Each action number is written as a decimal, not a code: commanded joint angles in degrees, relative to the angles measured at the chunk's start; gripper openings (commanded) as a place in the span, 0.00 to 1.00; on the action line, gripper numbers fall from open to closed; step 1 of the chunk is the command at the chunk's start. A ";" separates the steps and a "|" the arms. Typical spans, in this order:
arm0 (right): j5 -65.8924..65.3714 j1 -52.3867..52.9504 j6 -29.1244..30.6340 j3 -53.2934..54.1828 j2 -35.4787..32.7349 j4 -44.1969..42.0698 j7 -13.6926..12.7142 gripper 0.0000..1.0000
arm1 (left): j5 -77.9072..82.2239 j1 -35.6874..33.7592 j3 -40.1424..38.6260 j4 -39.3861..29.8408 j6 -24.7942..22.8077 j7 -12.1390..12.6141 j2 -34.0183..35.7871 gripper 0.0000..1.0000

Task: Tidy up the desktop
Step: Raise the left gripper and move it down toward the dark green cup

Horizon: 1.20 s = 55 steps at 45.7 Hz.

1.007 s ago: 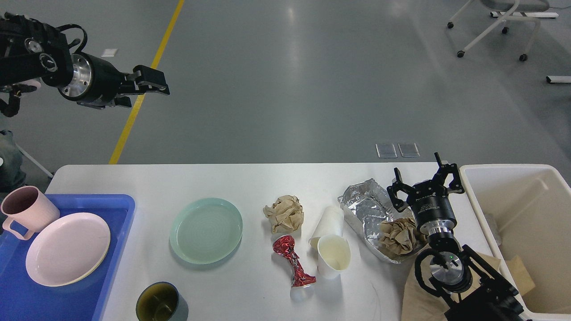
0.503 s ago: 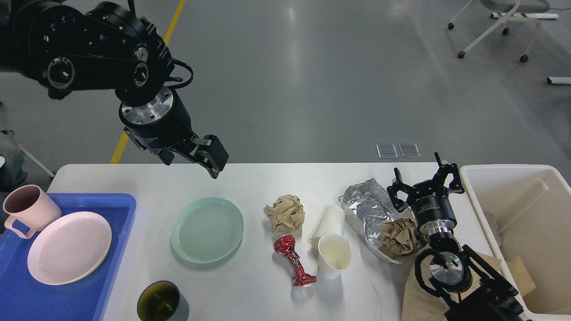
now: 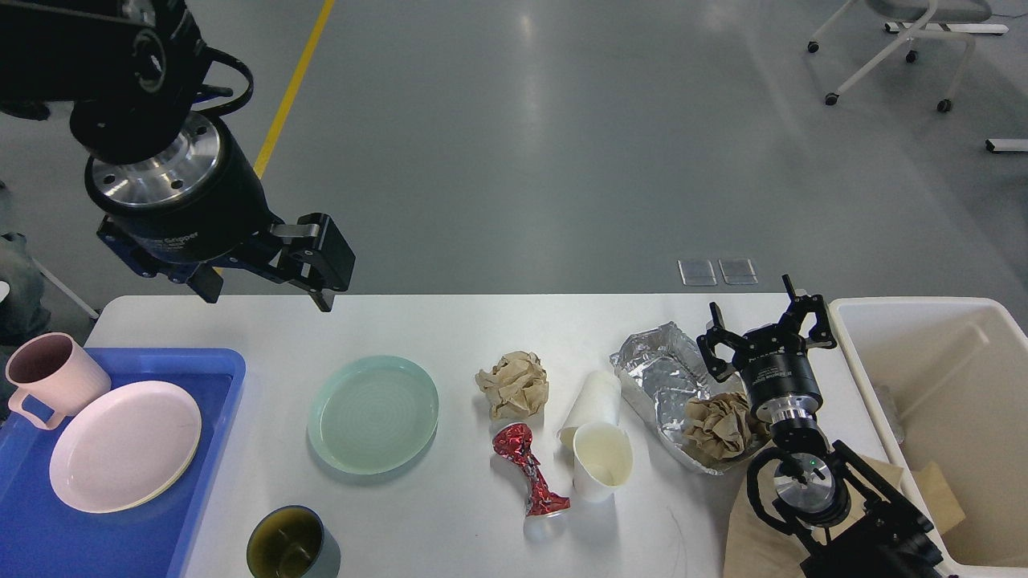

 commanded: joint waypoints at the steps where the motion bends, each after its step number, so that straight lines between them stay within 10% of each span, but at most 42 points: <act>1: 0.00 0.00 0.00 0.00 0.05 0.00 0.00 1.00 | -7.64 -0.34 4.65 -1.84 0.00 5.60 0.31 0.96; 34: 0.00 0.00 0.00 0.00 -0.04 0.00 0.00 1.00 | -2.92 14.33 0.18 -0.26 0.79 7.37 5.66 0.94; 55: 0.00 0.00 0.00 0.00 0.05 0.00 0.00 1.00 | 15.54 43.60 -9.14 0.53 23.20 7.19 14.80 0.87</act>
